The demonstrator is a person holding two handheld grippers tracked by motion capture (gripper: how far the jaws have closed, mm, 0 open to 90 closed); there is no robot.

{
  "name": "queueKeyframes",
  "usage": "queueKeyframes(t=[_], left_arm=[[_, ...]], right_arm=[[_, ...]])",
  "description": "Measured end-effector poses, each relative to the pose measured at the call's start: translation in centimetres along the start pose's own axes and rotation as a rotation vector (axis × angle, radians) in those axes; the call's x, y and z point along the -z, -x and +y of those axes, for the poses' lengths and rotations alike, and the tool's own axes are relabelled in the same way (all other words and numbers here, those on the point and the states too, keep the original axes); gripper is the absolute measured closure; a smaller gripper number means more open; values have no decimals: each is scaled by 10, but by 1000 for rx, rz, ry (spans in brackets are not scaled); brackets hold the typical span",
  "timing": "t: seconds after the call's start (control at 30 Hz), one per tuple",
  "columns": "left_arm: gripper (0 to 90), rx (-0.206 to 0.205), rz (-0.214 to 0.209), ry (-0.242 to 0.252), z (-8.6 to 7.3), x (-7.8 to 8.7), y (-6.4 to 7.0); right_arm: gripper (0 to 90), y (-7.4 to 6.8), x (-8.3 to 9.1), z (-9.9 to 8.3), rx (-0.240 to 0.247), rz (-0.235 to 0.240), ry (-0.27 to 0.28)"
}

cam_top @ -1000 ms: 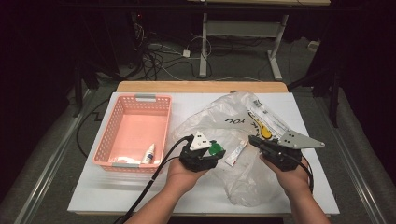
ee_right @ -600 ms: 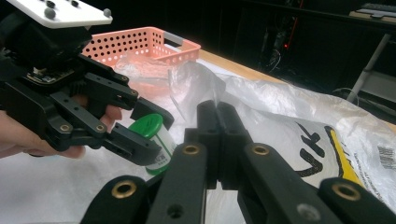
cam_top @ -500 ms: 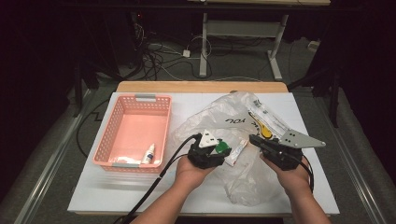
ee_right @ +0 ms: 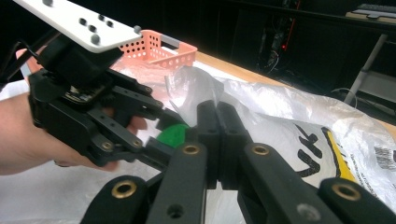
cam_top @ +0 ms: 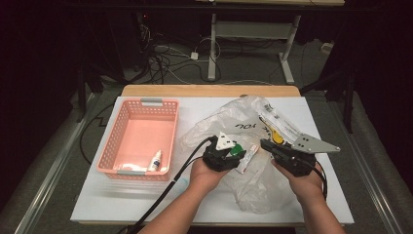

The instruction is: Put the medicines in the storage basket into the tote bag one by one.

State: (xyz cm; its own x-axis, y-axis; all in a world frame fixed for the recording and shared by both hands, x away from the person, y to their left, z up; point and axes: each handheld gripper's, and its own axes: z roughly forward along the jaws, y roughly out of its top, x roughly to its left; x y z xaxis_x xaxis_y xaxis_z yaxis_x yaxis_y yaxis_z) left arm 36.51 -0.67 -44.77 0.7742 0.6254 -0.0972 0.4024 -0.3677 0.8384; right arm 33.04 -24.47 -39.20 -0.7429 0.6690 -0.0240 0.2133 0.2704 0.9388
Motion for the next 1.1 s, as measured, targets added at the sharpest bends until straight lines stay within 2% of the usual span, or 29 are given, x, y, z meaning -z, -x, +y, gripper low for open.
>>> queueKeyframes(t=[0.17, 0.37, 0.6, 0.67, 0.77, 1.1], left_arm=[[504, 1, 26, -10, 4, -12, -1], [504, 5, 46, 0, 8, -23, -4], [504, 6, 80, 6, 5, -36, -6], [504, 22, 81, 0, 3, -42, -7], [504, 25, 82, -14, 1, -49, -10], [500, 69, 52, 2, -1, -58, -16]], right_arm=[[900, 0, 0, 0, -2, 1, 1], [900, 3, 1, 0, -3, -3, 6], [900, 3, 0, 1, -2, 1, 8], [900, 3, 0, 0, -3, 1, 6], [900, 3, -1, 0, -4, 2, 4], [900, 4, 0, -1, -9, 4, 4]])
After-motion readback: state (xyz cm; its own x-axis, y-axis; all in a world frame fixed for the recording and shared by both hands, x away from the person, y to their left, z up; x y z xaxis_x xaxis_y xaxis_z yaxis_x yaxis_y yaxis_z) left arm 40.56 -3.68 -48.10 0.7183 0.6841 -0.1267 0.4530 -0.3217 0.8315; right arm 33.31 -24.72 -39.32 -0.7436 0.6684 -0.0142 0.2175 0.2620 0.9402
